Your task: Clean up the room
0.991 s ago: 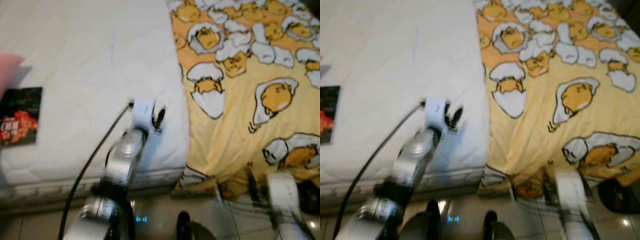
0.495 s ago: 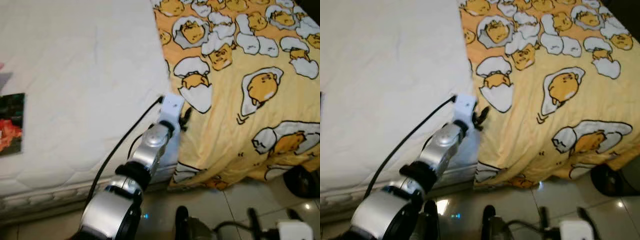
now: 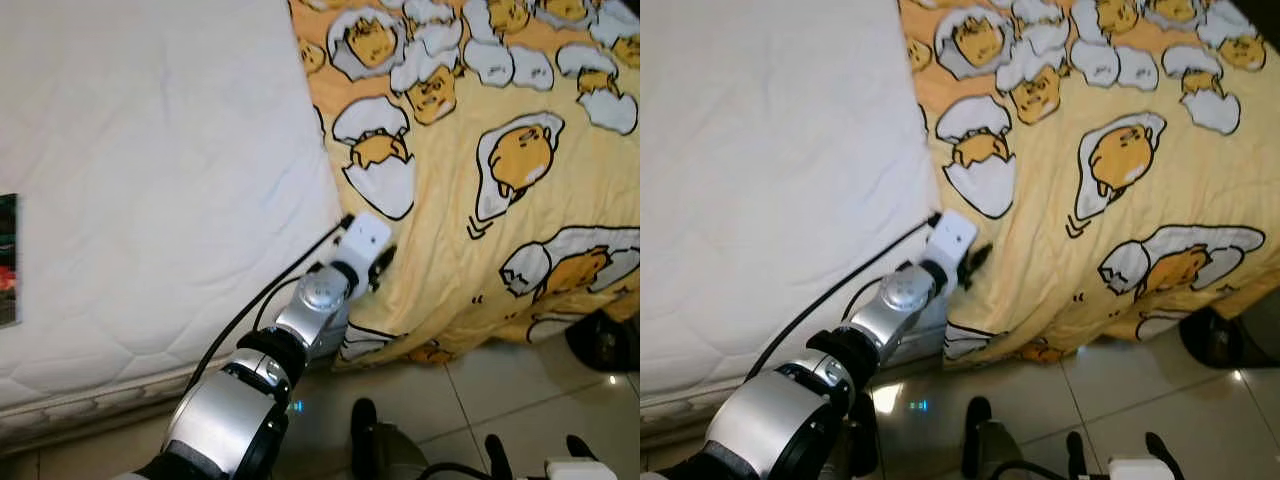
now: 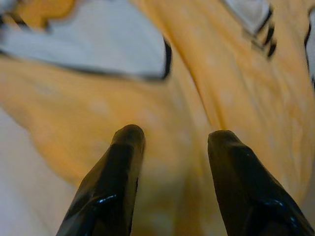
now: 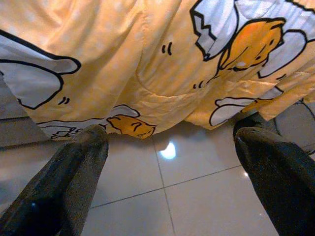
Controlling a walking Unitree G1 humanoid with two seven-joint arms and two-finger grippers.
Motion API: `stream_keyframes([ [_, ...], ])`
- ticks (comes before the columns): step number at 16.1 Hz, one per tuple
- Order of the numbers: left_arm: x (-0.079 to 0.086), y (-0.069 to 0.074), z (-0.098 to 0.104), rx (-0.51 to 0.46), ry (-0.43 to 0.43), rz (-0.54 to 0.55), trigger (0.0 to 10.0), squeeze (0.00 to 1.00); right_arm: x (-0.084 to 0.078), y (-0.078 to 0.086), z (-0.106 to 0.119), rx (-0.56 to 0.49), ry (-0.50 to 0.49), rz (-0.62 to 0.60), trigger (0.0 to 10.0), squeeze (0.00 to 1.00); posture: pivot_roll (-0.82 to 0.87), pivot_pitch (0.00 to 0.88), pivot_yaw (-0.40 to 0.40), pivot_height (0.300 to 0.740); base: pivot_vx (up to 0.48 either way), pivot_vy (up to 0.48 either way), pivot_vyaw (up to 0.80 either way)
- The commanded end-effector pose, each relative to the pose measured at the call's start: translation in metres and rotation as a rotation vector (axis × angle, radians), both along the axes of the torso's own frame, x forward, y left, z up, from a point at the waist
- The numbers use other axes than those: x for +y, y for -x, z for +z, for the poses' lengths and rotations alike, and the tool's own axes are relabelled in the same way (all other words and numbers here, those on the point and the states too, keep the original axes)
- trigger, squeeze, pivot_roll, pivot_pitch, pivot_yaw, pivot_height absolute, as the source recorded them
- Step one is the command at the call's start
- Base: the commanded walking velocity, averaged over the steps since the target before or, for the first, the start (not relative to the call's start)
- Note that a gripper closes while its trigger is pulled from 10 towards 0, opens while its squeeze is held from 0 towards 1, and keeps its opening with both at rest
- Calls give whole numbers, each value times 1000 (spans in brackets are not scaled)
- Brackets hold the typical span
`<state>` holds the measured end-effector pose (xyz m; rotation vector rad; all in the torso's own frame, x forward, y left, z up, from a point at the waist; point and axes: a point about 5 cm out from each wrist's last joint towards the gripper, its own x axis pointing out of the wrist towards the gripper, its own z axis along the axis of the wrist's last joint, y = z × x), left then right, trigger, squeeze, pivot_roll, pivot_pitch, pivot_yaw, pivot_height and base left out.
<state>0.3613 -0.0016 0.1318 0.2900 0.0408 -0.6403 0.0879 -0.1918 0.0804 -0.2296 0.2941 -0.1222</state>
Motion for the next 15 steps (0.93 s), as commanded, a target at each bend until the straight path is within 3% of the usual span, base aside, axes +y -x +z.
stream_keyframes([
  [1,-64,36,-7,82,81,-155,10000,0,-2,7,-3,43,4,-2,10000,0,-227,477,-68,740,0,0,0],
  [3,-68,41,-12,88,57,-194,10000,0,1,5,-4,44,-140,9,10000,0,-223,472,-71,740,0,0,0],
  [7,-58,59,-48,154,-46,-247,10000,0,-2,3,-11,93,-151,44,10000,0,-203,465,-71,740,0,0,0],
  [9,-30,78,-89,191,-162,-298,10000,0,0,2,-15,112,-172,58,10000,0,-185,460,-74,740,0,0,0],
  [10,-23,81,-97,197,-184,-302,10000,0,0,2,-15,115,-174,61,10000,0,-176,457,-75,740,0,0,0],
  [12,19,99,-134,260,-268,-229,10000,0,-1,0,-21,133,-178,76,10000,0,-142,443,-76,740,0,0,0],
  [14,43,105,-147,284,-252,-120,10000,0,-2,-10,-24,122,-173,91,10000,0,-135,414,-79,740,0,0,0],
  [15,51,100,-141,256,-138,-9,10000,0,-3,-22,-20,88,-185,86,10000,0,-129,400,-79,740,0,0,0],
])
